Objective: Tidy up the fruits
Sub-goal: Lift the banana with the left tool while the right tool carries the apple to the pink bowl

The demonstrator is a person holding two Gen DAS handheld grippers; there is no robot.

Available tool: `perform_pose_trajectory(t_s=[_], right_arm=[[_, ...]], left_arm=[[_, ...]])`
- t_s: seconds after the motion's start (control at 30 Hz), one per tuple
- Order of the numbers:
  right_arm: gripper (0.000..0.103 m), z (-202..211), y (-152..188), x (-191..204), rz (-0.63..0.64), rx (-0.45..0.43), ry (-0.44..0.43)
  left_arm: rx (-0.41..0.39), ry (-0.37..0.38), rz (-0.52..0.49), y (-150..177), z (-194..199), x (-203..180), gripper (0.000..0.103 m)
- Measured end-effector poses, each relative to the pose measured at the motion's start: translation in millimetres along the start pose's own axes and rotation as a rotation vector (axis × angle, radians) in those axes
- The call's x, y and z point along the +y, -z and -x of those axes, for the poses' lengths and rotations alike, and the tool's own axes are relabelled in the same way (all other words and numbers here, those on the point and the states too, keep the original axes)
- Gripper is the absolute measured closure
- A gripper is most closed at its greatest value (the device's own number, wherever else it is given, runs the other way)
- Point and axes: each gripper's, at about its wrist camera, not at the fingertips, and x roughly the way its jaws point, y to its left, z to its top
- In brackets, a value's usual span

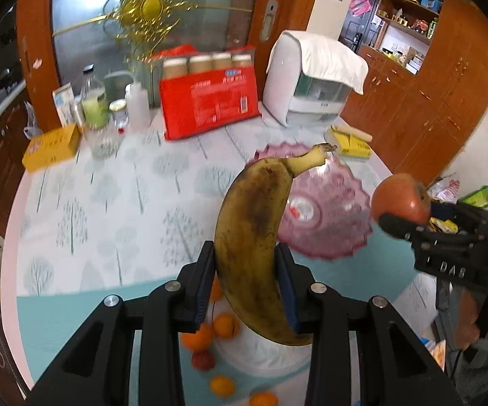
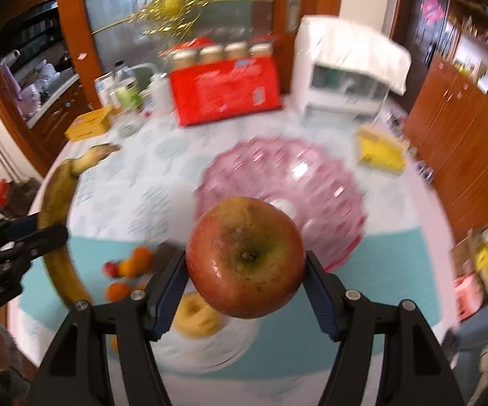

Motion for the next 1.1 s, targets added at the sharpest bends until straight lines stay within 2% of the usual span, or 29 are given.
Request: perform_pose_trajectory(t_s=[0.13, 0.27, 0.5, 0.6, 0.8, 1.1], right_arm=[[0.036, -23.6, -25.6, -41.8, 0.04, -0.002, 0.011], [0.036, -62.8, -37.4, -76.0, 0.046, 0.05, -0.019], [0.036, -129.4, -26.9, -111.7, 0.072, 0.174, -0.095], [0.036, -150.1, -24.5, -121.7, 0.068, 0.201, -0.132], [0.036, -183.9, -20.5, -126.4, 0.079, 0.237, -0.175], [0.036, -211.0, -23.2, -119.6, 0.096, 0.246, -0.213]], left_arm=[[0.006, -0.044, 0.022, -28.3, -27.8, -26.2, 0.069], [0.03, -0.071, 0.035, -46.0, -65.0, -55.0, 0.069], [0.099, -0.128, 0.037, -60.6, -138.2, -105.1, 0.069], [0.133, -0.166, 0.037, -62.9, -170.4, -119.6, 0.069], [0.189, -0.243, 0.024, -62.1, -215.0, -126.0, 0.069], [0.241, -0.314, 0.007, -56.1, -254.4, -116.2, 0.069]])
